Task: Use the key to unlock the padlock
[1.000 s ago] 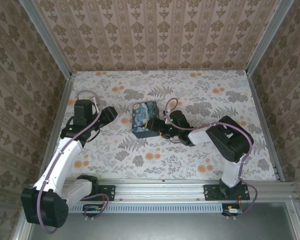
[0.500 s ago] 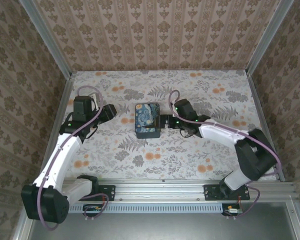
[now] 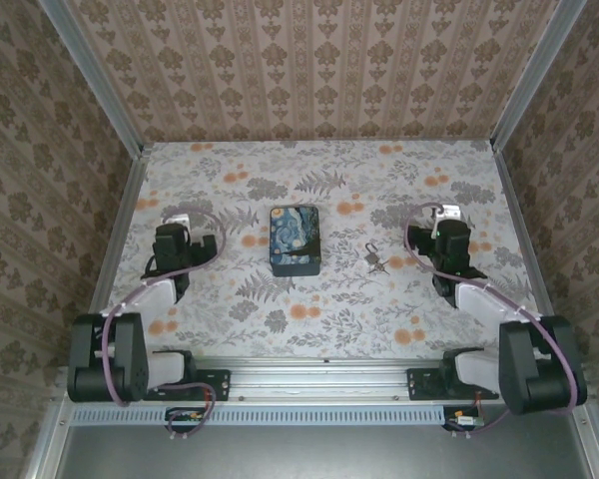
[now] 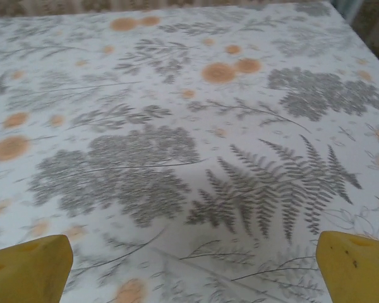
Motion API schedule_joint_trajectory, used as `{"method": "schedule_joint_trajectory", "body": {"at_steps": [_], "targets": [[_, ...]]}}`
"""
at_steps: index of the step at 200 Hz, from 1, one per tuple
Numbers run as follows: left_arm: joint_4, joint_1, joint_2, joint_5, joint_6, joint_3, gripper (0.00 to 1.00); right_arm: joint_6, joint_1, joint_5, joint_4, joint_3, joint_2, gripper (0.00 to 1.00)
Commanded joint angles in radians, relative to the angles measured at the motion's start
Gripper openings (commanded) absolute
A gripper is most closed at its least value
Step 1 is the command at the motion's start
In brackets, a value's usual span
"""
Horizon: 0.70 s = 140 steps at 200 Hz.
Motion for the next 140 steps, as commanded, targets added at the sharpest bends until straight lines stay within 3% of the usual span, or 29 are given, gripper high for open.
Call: {"method": "schedule_joint_trajectory", "body": {"at_steps": [1, 11, 24, 30, 34, 45, 62, 74, 140], "targets": [[0.354, 0.039, 0.084, 0.105, 0.120, -0.025, 1.00, 0.013, -0.065, -0.094, 0.289, -0.023, 0.086, 1.00], [0.458, 0.049, 0.129, 0.144, 0.126, -0.059, 1.00, 0.004, -0.079, -0.176, 0.296, 0.000, 0.141, 1.00], [0.612, 0.051, 0.202, 0.164, 0.131, -0.112, 1.00, -0.043, -0.064, -0.258, 0.462, -0.031, 0.259, 1.00], [0.711, 0.051, 0.248, 0.163, 0.136, -0.136, 1.00, -0.052, -0.050, -0.248, 0.564, -0.054, 0.305, 1.00], [0.751, 0.052, 0.264, 0.169, 0.140, -0.144, 1.00, -0.055, -0.053, -0.252, 0.535, -0.056, 0.293, 1.00], [0.605, 0.052, 0.227, 0.164, 0.131, -0.109, 1.00, -0.055, -0.057, -0.255, 0.460, -0.039, 0.263, 1.00], [0.530, 0.040, 0.240, 0.122, 0.135, -0.056, 1.00, -0.055, -0.052, -0.241, 0.401, -0.005, 0.270, 1.00], [0.591, 0.019, 0.245, 0.088, 0.152, -0.079, 1.00, -0.056, -0.049, -0.235, 0.424, -0.011, 0.275, 1.00], [0.546, 0.036, 0.245, 0.119, 0.139, -0.058, 1.00, -0.057, -0.047, -0.230, 0.412, -0.008, 0.272, 1.00]]}}
